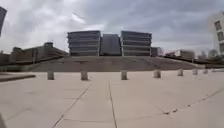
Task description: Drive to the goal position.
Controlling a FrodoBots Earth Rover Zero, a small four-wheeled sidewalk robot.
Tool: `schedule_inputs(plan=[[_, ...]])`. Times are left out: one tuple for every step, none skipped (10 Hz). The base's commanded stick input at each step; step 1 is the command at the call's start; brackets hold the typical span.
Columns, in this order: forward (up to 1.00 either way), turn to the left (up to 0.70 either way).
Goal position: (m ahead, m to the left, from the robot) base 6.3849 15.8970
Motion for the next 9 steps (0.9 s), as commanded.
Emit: schedule_inputs(plan=[[0.70,0.22],[0.70,0.35],[0.70,0.35],[0.70,0.35],[0.70,0.00],[0.70,0.00],[0.70,0.00],[0.70,0.00],[0.70,0.00]])
